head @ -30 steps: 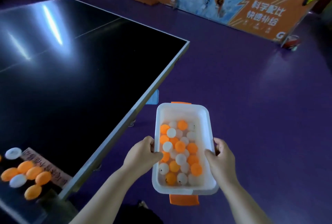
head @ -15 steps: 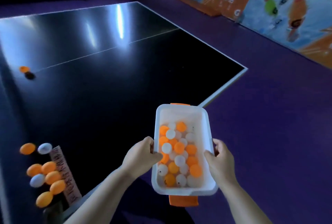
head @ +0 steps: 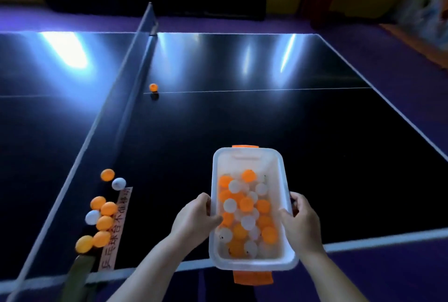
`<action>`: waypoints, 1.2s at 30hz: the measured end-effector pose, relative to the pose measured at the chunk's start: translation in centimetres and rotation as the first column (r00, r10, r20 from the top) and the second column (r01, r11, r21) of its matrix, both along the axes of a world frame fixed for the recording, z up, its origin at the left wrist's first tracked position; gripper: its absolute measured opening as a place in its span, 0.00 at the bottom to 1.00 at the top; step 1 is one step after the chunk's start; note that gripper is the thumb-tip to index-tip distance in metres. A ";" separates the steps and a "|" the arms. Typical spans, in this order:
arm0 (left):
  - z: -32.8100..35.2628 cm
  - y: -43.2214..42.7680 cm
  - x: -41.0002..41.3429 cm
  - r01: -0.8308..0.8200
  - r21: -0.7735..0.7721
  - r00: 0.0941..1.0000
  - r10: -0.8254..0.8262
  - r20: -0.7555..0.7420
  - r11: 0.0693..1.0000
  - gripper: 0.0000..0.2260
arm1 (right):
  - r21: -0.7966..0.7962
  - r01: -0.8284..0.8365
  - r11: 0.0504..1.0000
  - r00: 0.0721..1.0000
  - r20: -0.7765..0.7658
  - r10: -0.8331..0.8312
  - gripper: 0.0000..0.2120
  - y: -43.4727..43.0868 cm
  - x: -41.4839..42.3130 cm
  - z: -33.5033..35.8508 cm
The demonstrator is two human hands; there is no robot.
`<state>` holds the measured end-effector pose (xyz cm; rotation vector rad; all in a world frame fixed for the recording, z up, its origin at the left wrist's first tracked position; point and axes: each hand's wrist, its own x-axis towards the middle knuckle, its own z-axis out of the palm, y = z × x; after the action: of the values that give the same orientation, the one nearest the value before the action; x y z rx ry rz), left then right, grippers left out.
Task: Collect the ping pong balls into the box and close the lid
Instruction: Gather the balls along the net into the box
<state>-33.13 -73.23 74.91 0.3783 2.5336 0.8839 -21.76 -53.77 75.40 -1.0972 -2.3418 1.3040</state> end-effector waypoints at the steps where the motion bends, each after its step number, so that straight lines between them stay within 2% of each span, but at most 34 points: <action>1: -0.1 0.2 -0.4 -0.033 0.003 0.999 0.033 0.012 0.999 0.09 | -0.009 -0.027 1.000 1.000 0.010 0.027 0.12 0.6 -1.0 -0.2; 6: -0.1 0.9 -3.1 -0.139 0.010 0.990 0.139 0.000 0.990 0.09 | -0.012 -0.144 0.990 0.989 0.026 0.144 0.12 2.3 -5.6 -0.5; 15: -0.8 2.4 -10.4 -0.149 0.009 0.988 0.149 0.028 0.989 0.08 | 0.006 -0.091 0.996 0.993 0.072 0.091 0.11 3.2 -12.4 -1.4; 24: -1.5 2.0 -17.6 -0.154 0.069 0.982 0.145 0.118 0.986 0.07 | 0.022 -0.043 0.999 0.986 0.164 0.039 0.11 2.2 -19.0 -1.9; 26: -1.6 1.9 -19.0 -0.157 0.082 0.982 0.147 0.117 0.984 0.09 | 0.089 -0.044 0.995 0.976 0.214 0.024 0.14 2.3 -19.8 -1.9; 28: -1.7 1.7 -21.1 -0.193 0.110 0.980 0.186 0.072 0.975 0.10 | 0.290 -0.048 0.956 0.974 0.225 -0.020 0.20 2.2 -20.8 -2.1; 31: -1.8 1.8 -25.8 -0.227 0.204 0.974 0.227 0.020 0.952 0.08 | 0.636 -0.088 0.767 0.993 0.118 0.017 0.20 2.4 -23.9 -2.7; 33: -1.6 2.3 -29.1 -0.216 0.244 0.974 0.226 -0.015 0.945 0.07 | 0.703 -0.116 0.702 0.993 0.089 0.074 0.19 2.4 -26.1 -2.9; 36: -1.6 3.1 -36.1 -0.205 0.263 0.968 0.235 -0.087 0.943 0.07 | 0.708 -0.140 0.692 0.986 0.038 0.160 0.17 1.8 -31.0 -2.8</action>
<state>-69.23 -70.09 73.34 0.2302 2.6117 1.3135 -52.73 -51.93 72.59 -0.6261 -2.5810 0.3240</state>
